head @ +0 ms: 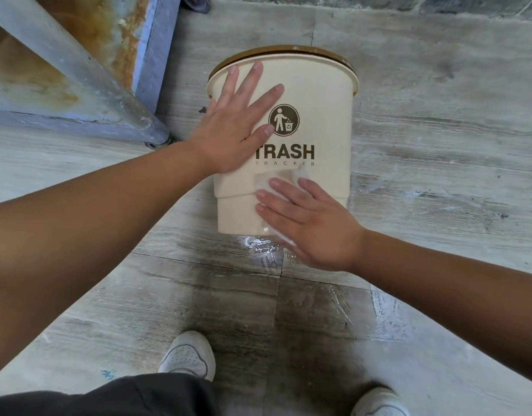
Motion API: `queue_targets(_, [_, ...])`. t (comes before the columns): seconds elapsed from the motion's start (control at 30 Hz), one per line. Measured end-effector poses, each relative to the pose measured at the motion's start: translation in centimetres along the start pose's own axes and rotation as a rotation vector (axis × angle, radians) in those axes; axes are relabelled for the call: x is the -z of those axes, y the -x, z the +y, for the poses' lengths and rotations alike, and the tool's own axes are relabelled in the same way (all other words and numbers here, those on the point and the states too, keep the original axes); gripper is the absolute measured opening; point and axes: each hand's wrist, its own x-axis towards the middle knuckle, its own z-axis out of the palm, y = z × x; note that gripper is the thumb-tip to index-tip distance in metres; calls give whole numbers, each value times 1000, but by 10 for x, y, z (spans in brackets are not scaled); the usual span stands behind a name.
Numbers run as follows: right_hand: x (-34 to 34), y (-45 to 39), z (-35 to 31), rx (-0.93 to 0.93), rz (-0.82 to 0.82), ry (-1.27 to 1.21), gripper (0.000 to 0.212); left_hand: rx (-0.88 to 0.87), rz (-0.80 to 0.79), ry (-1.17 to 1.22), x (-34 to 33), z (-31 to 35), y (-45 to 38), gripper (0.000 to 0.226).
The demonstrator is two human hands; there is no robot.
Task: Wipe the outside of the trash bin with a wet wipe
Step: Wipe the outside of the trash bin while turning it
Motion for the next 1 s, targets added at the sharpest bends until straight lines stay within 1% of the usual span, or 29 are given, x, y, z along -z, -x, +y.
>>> queue_targets(0.07, [-4, 22, 8, -44, 53, -58, 56, -4, -5, -5, -1, -1, -1, 58])
queue_targets(0.13, [-4, 45, 15, -133, 84, -159, 51, -1, -9, -7, -1, -2, -2, 58])
queue_targets(0.23, [-3, 72, 17, -300, 33, -309, 51, 2, -5, -9, -2, -2, -2, 57])
queue_targets(0.3, [-5, 80, 9, -438, 56, -442, 51, -1, -1, -13, -3, -1, -2, 57])
queue_targets(0.37, [-6, 82, 0, -675, 123, -648, 49, 3, -3, -2, -2, 1, -2, 58])
queue_targets(0.43, [-8, 80, -2, -970, 122, -852, 50, 6, -4, 9, 0, 2, 0, 59])
queue_targets(0.47, [-8, 78, 0, -1088, 85, -923, 43, 3, -4, 11, 2, 3, 1, 59])
queue_targets(0.5, [-10, 76, 4, -1190, 91, -1047, 34, 7, 0, 16, 4, 4, 2, 59])
queue_targets(0.57, [-7, 71, 13, -1383, 232, -1383, 27, 30, 51, 21, 12, 12, 0, 57])
queue_targets(0.6, [-3, 70, 16, -1447, 311, -1511, 25, 37, 106, 8, 17, 19, -3, 53])
queue_targets(0.63, [3, 71, 21, -1475, 373, -1603, 26, 34, 171, -16, 23, 27, -10, 48])
queue_targets(0.67, [8, 72, 24, -1478, 400, -1657, 28, 27, 230, -43, 28, 34, -17, 44])
queue_targets(0.7, [13, 73, 26, -1474, 425, -1703, 27, 19, 266, -62, 33, 42, -27, 44])
queue_targets(0.73, [17, 76, 28, -1475, 459, -1738, 24, 12, 269, -72, 38, 49, -40, 47])
queue_targets(0.8, [22, 80, 31, -1520, 553, -1869, 18, 38, 165, -72, 44, 63, -68, 57])
queue_targets(0.9, [30, 80, 33, -1547, 655, -2039, 14, 214, -61, -143, 43, 83, -99, 65])
queue_targets(0.93, [33, 79, 34, -1538, 681, -2072, 14, 268, -108, -187, 41, 89, -104, 65])
queue_targets(1.0, [38, 79, 38, -1534, 705, -2075, 14, 328, -110, -228, 39, 97, -108, 58])
